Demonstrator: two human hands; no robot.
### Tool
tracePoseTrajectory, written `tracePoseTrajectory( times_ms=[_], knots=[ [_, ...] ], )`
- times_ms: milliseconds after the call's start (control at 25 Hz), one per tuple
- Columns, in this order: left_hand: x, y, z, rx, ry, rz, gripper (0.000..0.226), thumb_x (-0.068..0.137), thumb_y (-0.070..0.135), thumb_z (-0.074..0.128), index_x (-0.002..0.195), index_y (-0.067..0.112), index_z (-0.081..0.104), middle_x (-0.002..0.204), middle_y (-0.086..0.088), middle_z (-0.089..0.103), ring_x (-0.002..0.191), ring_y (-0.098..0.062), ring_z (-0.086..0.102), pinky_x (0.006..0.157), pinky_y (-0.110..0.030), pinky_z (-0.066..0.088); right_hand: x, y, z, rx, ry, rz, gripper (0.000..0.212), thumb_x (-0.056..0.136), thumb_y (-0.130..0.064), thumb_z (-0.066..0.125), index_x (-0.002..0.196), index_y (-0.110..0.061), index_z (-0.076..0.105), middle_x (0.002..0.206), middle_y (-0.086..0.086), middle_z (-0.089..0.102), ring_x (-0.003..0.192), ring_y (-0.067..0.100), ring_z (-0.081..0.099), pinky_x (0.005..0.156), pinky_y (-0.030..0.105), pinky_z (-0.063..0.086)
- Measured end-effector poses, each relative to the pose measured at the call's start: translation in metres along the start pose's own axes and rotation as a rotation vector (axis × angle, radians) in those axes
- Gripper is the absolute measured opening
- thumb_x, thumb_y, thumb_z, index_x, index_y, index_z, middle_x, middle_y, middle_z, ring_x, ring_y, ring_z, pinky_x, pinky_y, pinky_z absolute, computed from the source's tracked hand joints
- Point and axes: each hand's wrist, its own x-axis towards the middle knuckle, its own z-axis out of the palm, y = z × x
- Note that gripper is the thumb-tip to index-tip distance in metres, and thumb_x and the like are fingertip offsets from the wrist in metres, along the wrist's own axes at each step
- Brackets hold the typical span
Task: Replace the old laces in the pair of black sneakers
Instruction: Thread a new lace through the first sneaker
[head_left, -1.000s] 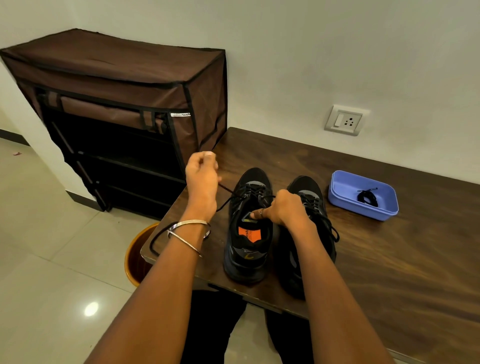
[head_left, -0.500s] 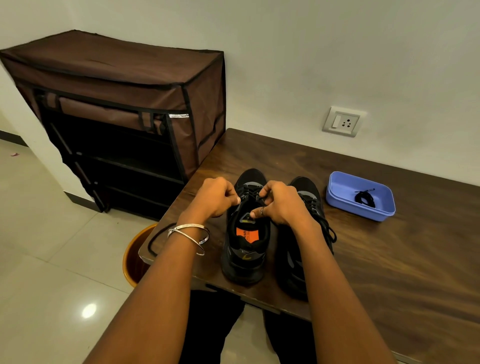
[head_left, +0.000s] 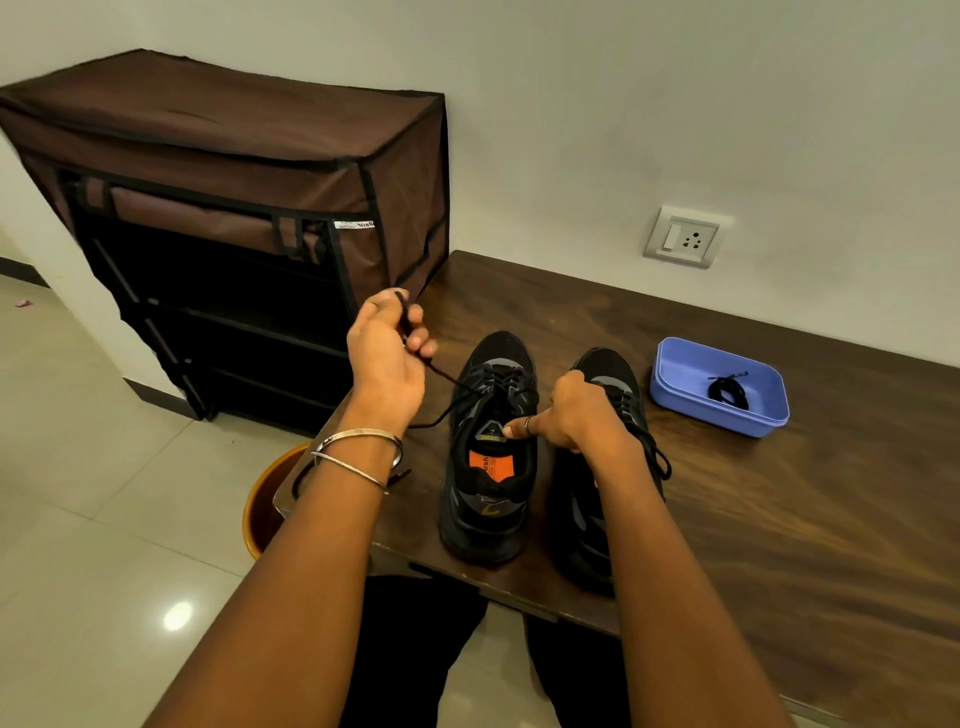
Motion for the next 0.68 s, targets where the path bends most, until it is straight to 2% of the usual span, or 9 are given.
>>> tracePoseTrajectory(
  times_ms=[80,160,240,280,360,440,520,600,680],
  knots=[
    [0.002,-0.011,-0.011,0.696,-0.063,0.155,0.017,0.094,0.028,0.058,0.085,0.017,0.066,0.073,0.001,0.06,0.058,-0.008,0.05,0.055,-0.024,0.043,-0.004,0.0,-0.001,-0.002,-0.042,-0.037,0.073,0.072,-0.044,0.085,0.118,-0.004,0.046,0.111,0.016,0.056,0.091,0.028,0.059,0.078,0.038,0.052],
    [0.009,-0.021,-0.019,1.27,-0.214,0.217,0.016,0.083,0.039,0.071,0.081,0.024,0.074,0.085,0.004,0.069,0.079,-0.009,0.061,0.074,-0.029,0.051,-0.007,-0.001,-0.001,0.013,-0.05,-0.053,0.047,0.077,-0.04,0.082,0.088,-0.012,0.046,0.1,0.013,0.058,0.074,0.025,0.059,0.068,0.035,0.053],
    [0.011,-0.026,-0.02,1.612,-0.393,0.11,0.014,0.08,0.042,0.074,0.076,0.028,0.074,0.09,0.003,0.069,0.086,-0.016,0.063,0.081,-0.035,0.054,-0.009,-0.003,0.0,0.045,-0.061,-0.043,0.042,0.08,-0.036,0.081,0.082,-0.013,0.045,0.097,0.014,0.063,0.072,0.028,0.068,0.067,0.037,0.061],
    [0.011,-0.027,-0.02,1.708,-0.427,0.087,0.014,0.082,0.04,0.073,0.075,0.027,0.074,0.09,0.003,0.069,0.087,-0.019,0.064,0.08,-0.037,0.054,-0.01,-0.003,0.001,0.075,-0.07,-0.034,0.039,0.08,-0.033,0.081,0.084,-0.011,0.049,0.097,0.016,0.065,0.071,0.029,0.071,0.068,0.038,0.062],
    [0.013,-0.026,-0.018,1.788,-0.399,0.126,0.015,0.085,0.036,0.069,0.077,0.023,0.071,0.092,0.001,0.068,0.089,-0.023,0.064,0.078,-0.038,0.054,-0.011,-0.005,0.002,0.125,-0.09,-0.021,0.036,0.08,-0.029,0.081,0.087,-0.006,0.055,0.097,0.018,0.067,0.068,0.032,0.072,0.067,0.04,0.063],
    [0.014,-0.03,-0.019,1.716,-0.287,0.124,0.023,0.091,0.036,0.059,0.085,0.017,0.069,0.099,-0.008,0.067,0.093,-0.03,0.062,0.082,-0.041,0.052,-0.012,-0.003,0.001,0.143,-0.098,-0.02,0.034,0.081,-0.026,0.081,0.087,-0.005,0.055,0.096,0.019,0.067,0.071,0.034,0.073,0.065,0.039,0.063],
    [0.019,-0.03,-0.021,1.441,-0.044,0.015,0.034,0.091,0.037,0.049,0.098,0.009,0.068,0.107,-0.014,0.067,0.1,-0.035,0.061,0.089,-0.043,0.051,-0.012,-0.002,-0.001,0.168,-0.088,-0.016,0.034,0.082,-0.023,0.08,0.086,-0.005,0.052,0.096,0.019,0.065,0.07,0.035,0.073,0.063,0.04,0.063],
    [0.021,-0.026,-0.032,1.245,0.193,-0.109,0.046,0.078,0.042,0.047,0.105,0.009,0.065,0.108,-0.013,0.068,0.099,-0.036,0.063,0.089,-0.045,0.053,-0.012,-0.002,-0.001,0.172,-0.084,-0.012,0.034,0.083,-0.022,0.08,0.087,-0.006,0.05,0.095,0.019,0.063,0.068,0.035,0.073,0.063,0.04,0.063],
    [0.016,-0.024,-0.042,1.299,0.271,-0.236,0.053,0.073,0.045,0.051,0.11,0.01,0.065,0.108,-0.013,0.068,0.097,-0.036,0.064,0.088,-0.045,0.054,-0.011,-0.003,0.0,0.17,-0.077,-0.004,0.035,0.082,-0.022,0.08,0.088,-0.006,0.05,0.095,0.019,0.062,0.066,0.035,0.073,0.062,0.041,0.063]
  ],
)
